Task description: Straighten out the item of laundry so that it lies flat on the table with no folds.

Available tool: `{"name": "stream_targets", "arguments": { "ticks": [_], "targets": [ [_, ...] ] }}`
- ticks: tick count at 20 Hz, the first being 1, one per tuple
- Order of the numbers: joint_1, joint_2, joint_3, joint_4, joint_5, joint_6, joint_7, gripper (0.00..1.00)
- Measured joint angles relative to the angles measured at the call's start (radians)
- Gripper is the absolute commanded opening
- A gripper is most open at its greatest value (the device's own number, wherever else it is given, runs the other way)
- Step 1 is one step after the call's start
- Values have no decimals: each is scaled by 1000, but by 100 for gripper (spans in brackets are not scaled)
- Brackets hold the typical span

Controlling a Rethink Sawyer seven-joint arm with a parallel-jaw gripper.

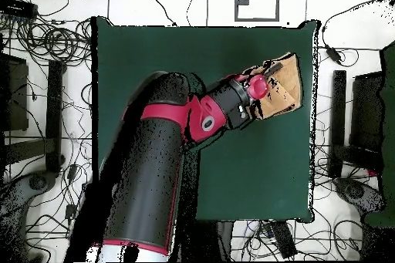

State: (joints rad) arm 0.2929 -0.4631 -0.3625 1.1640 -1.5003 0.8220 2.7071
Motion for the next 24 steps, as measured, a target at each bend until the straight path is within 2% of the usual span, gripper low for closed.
{"name": "stream_targets", "arguments": {
  "ticks": [4,7,8,9,11,13,14,17,24],
  "targets": [
    [-9,-4,0,0,3,-3,0,0],
    [-36,-20,5,7,51,-14,-16,0],
    [-63,-38,18,18,101,-16,-34,0],
    [-115,-69,47,39,187,-16,-70,0],
    [-173,-99,79,63,268,-16,-115,0],
    [-286,-147,139,113,399,-16,-215,0],
    [-314,-157,153,125,427,-16,-244,0],
    [-486,-213,237,214,556,-16,-465,0],
    [-618,-244,327,298,627,-16,-738,0]
  ]
}}
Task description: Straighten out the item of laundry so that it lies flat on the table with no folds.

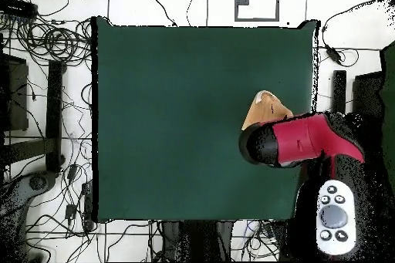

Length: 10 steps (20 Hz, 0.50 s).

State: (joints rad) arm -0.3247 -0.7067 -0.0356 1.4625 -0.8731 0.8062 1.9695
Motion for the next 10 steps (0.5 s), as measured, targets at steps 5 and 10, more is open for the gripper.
{"name": "stream_targets", "arguments": {
  "ticks": [5,10],
  "targets": [
    [-20,-5,47,33,42,2,-109,0],
    [-19,-4,66,44,152,74,-110,0]
  ]
}}
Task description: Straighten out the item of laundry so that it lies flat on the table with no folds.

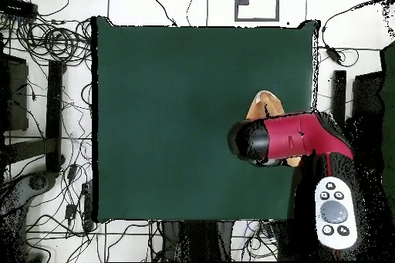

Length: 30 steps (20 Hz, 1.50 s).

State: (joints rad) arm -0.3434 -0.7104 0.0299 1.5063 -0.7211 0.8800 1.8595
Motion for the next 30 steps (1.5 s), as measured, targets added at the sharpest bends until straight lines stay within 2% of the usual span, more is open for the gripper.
{"name": "stream_targets", "arguments": {
  "ticks": [3,5,11,17,21,24,30],
  "targets": [
    [-7,8,2,3,182,180,0,0],
    [-10,18,2,6,320,343,0,0],
    [12,52,-2,43,639,765,37,0],
    [84,50,-19,83,757,827,98,0],
    [122,51,-26,83,782,819,123,0],
    [149,54,-31,73,778,801,141,0],
    [210,112,-66,-25,681,678,167,0]
  ]
}}
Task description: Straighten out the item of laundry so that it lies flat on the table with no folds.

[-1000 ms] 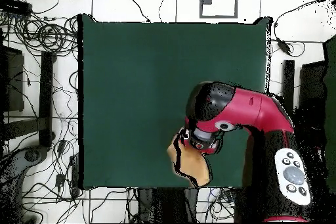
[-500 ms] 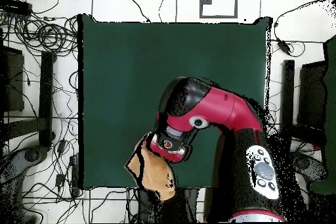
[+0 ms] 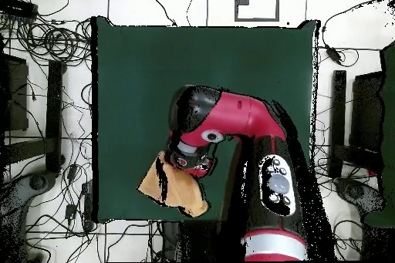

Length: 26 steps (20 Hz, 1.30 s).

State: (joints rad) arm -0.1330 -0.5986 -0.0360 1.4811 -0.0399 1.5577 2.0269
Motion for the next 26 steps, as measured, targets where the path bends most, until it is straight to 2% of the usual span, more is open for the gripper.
{"name": "stream_targets", "arguments": {
  "ticks": [3,7,14,19,21,26],
  "targets": [
    [24,53,-17,-63,-29,-84,21,0],
    [31,109,-30,-104,-31,-133,27,0],
    [29,158,-53,-128,-33,-134,28,0],
    [49,184,-104,-133,-39,-197,32,0],
    [92,203,-162,-136,-45,-279,66,0],
    [122,220,-192,-144,-25,-307,133,0]
  ]
}}
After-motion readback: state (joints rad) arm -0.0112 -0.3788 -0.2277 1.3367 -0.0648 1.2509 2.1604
